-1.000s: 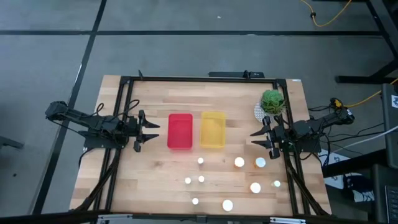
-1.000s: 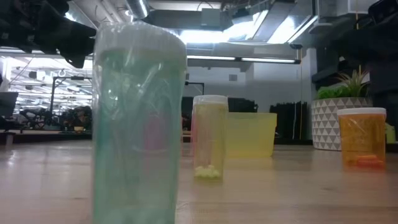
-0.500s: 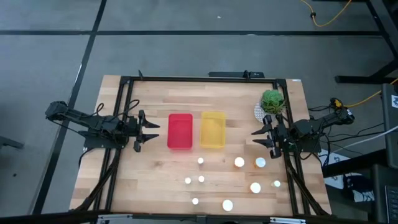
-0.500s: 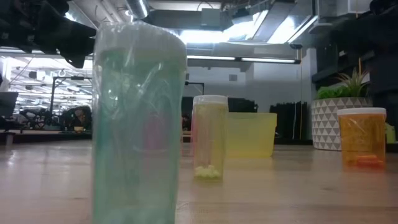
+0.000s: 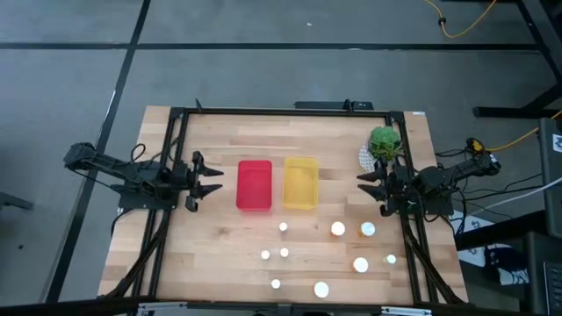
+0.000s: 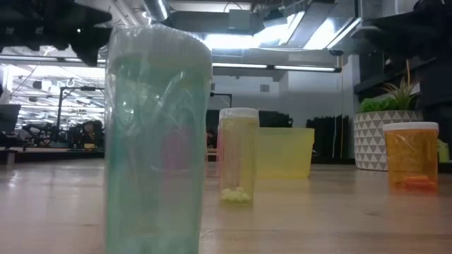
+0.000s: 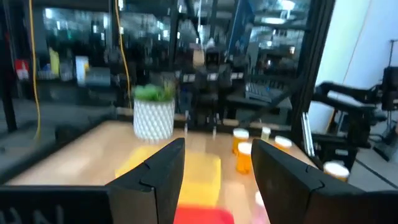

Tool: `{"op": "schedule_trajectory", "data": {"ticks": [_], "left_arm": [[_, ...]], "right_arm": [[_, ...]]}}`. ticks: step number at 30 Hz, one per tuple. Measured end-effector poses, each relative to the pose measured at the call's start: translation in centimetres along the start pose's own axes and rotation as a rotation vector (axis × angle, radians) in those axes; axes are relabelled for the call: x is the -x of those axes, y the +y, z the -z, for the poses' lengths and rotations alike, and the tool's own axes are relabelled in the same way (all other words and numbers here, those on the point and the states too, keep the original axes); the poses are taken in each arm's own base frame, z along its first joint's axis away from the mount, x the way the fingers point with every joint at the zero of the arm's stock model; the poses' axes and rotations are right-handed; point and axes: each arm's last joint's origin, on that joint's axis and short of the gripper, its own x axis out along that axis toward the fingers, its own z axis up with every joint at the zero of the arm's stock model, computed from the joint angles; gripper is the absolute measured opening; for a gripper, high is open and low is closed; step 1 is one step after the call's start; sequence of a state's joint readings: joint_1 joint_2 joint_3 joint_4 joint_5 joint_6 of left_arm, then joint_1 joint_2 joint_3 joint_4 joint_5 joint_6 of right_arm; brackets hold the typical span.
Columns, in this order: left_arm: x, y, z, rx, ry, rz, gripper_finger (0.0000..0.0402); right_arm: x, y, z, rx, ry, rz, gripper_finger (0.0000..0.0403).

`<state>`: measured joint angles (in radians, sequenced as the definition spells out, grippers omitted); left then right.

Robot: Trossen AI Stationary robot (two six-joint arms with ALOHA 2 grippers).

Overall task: Pick and place medicine bottles into bin by pill shape (circle, oval)
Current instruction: Put the small pink pill bottle into the red bin

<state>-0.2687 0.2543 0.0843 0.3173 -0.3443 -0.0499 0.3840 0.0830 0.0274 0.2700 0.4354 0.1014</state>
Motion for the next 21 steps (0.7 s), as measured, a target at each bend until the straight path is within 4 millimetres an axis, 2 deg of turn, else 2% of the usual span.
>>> {"op": "schedule_trajectory", "data": {"ticks": [6, 11, 16, 21], "left_arm": [[0.1, 0.3, -1.0, -0.053, -0.094, -0.112, 0.0179], [0.1, 0.3, -1.6, -0.06, -0.153, -0.119, 0.0179], [-0.2, 0.1, -3.3, -0.001, -0.176, -0.127, 0.0179], [-1.8, -0.5, -5.2, -0.01, -0.058, -0.138, 0.0179]], "right_arm": [[0.0, 0.0, -1.3, -0.012, -0.1, 0.046, 0.0135], [0.0, 0.2, -3.7, -0.018, -0.118, 0.044, 0.0135], [-0.3, 0.7, -7.0, -0.018, -0.021, 0.051, 0.0135], [-1.0, 1.4, -10.1, -0.028, 0.166, 0.061, 0.0135]]}}
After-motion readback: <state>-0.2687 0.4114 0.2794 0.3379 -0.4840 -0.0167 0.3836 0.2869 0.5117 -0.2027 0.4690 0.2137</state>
